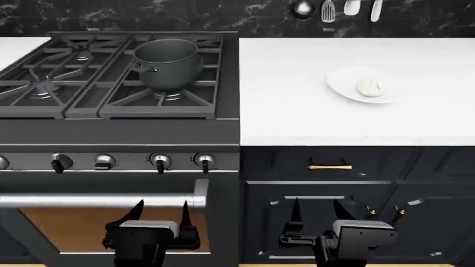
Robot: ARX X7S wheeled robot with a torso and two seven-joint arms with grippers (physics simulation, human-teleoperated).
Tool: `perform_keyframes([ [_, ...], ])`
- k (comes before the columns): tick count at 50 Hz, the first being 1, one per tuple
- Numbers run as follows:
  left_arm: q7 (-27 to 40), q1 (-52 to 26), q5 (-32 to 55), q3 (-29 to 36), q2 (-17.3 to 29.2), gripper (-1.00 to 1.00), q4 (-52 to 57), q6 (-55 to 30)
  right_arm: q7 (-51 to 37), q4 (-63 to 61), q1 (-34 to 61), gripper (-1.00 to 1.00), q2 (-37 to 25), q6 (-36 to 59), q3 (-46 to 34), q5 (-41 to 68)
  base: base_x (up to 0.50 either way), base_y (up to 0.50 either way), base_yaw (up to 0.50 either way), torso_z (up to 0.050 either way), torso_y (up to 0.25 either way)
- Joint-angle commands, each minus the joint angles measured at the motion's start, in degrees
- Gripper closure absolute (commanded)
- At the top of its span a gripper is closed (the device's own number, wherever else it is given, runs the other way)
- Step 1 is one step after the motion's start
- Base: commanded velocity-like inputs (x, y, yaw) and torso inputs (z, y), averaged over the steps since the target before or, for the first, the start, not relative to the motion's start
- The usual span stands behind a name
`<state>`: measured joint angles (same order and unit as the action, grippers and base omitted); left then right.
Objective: Frozen meat rests on a plate on the counter. Retrieve the meat and place it in a pot on a burner. Then turn the burner on.
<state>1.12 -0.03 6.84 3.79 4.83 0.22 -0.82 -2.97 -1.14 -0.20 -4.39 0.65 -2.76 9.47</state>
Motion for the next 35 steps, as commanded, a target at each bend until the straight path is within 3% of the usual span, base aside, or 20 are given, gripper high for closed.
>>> perform_keyframes([
  [1,1.27,-2.68,0.16,1.2,0.28,-1.0,-2.78,-0.55,-0.77,2.48,1.1,-1.0,-0.8,0.02,0.25,1.93,0.0,-0.5,0.0,0.05,0.0],
  [35,2.42,-2.9,2.22,4.3,1.95,-1.0,-3.64,-0.67,-2.85,2.55,1.14,-1.0,-2.46,-0.6,-1.35,4.39,0.0,-0.5,0.0,0.05,0.0],
])
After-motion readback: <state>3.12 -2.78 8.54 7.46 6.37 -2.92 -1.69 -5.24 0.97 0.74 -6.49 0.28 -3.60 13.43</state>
